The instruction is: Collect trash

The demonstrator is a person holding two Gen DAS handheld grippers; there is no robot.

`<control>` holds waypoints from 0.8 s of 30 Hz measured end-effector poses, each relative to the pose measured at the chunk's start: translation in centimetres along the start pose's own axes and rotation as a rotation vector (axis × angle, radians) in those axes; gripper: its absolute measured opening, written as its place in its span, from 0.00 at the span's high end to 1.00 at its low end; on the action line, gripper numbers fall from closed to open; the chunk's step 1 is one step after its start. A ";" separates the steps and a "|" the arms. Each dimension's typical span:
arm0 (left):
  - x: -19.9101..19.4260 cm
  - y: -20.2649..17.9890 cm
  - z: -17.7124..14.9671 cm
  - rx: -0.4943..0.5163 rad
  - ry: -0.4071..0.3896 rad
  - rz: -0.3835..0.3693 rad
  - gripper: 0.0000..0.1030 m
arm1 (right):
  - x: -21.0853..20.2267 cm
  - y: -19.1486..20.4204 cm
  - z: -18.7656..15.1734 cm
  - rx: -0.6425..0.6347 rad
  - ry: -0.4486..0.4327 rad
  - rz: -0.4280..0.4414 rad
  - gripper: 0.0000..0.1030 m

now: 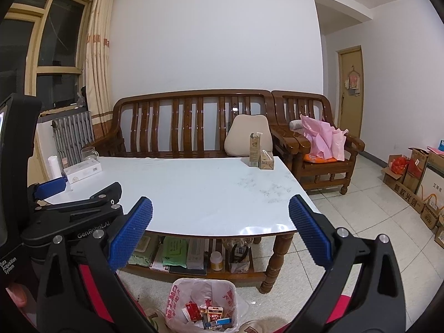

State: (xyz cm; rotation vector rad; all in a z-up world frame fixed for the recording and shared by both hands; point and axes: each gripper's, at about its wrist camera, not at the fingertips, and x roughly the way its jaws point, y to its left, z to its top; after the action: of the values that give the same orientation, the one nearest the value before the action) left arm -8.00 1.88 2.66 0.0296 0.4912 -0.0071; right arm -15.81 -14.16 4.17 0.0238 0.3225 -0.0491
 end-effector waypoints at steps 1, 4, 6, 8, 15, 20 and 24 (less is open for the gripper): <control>0.0 0.1 0.0 -0.002 0.003 -0.001 0.08 | -0.1 0.0 0.0 -0.002 -0.001 0.000 0.07; 0.0 0.3 0.0 -0.009 0.008 -0.004 0.08 | -0.1 0.2 0.0 -0.004 -0.003 -0.004 0.07; 0.0 0.4 0.0 -0.008 0.007 -0.002 0.08 | -0.1 0.2 0.0 -0.004 -0.003 -0.003 0.07; 0.0 0.4 0.0 -0.008 0.007 0.000 0.08 | -0.1 0.2 0.0 -0.003 -0.001 -0.002 0.07; 0.1 0.5 0.2 -0.005 0.010 0.001 0.08 | -0.3 0.3 0.2 -0.005 -0.001 -0.001 0.07; 0.1 0.5 0.1 -0.005 0.010 0.001 0.08 | -0.2 0.2 0.3 -0.005 -0.001 0.000 0.07; 0.2 0.6 0.2 -0.003 0.010 0.001 0.08 | -0.2 0.2 0.4 -0.006 -0.001 0.003 0.07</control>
State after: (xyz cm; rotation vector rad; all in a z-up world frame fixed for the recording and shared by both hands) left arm -7.79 2.44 2.74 0.0266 0.5015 -0.0048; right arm -15.83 -13.94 4.60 0.0188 0.3216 -0.0454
